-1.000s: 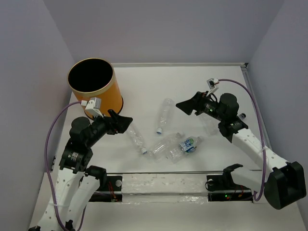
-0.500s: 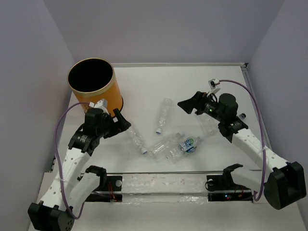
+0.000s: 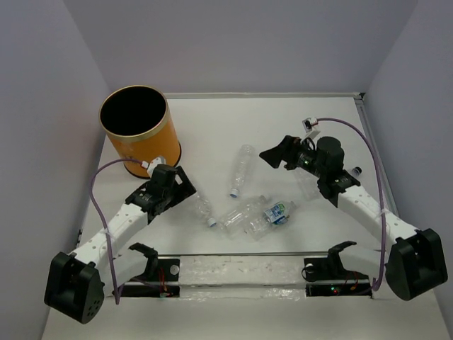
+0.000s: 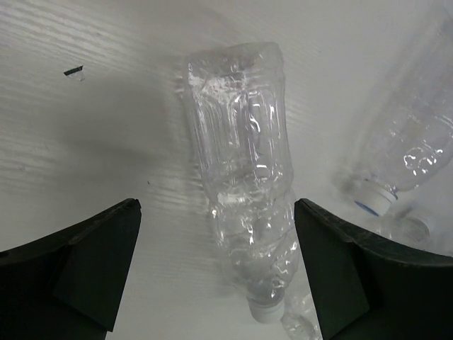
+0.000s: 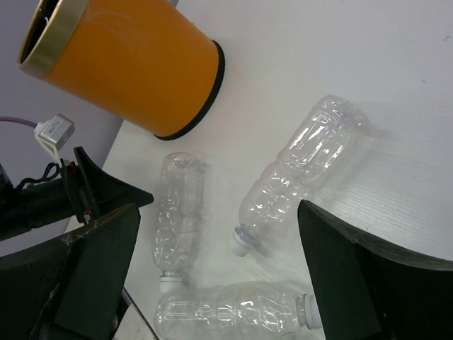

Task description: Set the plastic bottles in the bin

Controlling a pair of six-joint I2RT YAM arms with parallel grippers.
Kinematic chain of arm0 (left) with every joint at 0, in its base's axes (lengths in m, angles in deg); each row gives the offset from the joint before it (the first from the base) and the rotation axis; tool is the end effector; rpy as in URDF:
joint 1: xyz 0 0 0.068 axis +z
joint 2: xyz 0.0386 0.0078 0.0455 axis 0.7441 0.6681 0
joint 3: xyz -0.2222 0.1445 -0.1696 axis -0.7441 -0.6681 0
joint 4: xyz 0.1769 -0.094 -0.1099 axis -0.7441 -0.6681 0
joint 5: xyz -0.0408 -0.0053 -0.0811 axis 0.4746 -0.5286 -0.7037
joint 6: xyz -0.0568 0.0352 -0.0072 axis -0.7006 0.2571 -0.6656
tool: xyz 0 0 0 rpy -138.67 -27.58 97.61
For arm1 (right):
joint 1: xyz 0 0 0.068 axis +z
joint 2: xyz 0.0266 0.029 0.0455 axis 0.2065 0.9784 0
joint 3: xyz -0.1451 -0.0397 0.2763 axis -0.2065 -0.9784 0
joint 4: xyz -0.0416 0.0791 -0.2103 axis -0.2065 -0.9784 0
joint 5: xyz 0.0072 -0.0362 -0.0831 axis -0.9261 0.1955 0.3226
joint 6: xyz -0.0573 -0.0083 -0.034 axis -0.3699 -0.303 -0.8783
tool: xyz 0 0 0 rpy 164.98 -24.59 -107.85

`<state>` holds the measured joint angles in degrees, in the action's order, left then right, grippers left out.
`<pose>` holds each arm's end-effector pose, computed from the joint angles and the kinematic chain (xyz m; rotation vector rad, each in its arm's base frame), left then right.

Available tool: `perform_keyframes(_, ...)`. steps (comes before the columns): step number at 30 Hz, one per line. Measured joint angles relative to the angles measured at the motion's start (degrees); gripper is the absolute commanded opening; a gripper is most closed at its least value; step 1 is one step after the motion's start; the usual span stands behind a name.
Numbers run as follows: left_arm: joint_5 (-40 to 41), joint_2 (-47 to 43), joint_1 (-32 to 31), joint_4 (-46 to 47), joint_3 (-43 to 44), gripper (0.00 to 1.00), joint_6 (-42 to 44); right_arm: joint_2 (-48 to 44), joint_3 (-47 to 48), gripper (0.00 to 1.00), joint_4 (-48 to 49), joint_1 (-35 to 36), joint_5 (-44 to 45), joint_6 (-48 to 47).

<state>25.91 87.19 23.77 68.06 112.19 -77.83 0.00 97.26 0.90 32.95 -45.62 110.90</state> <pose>0.1390 -0.0571 0.2560 -0.4834 2.2997 -0.5124 0.2004 0.1001 0.3371 -0.1139 1.8607 1.0437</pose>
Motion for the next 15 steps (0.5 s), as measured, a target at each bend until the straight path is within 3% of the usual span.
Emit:
perform_keyframes(10, 8.85, 13.88, -0.87, 16.5, -1.92, 0.99, -1.01, 8.22, 0.02, 1.0, -0.31, 0.46, 1.7, -0.66)
perform_keyframes(15, 10.93, 19.91, -0.87, 22.84, -1.92, 0.85, -0.85, 15.96, 3.96, 1.0, -4.92, 2.03, 4.68, -1.46)
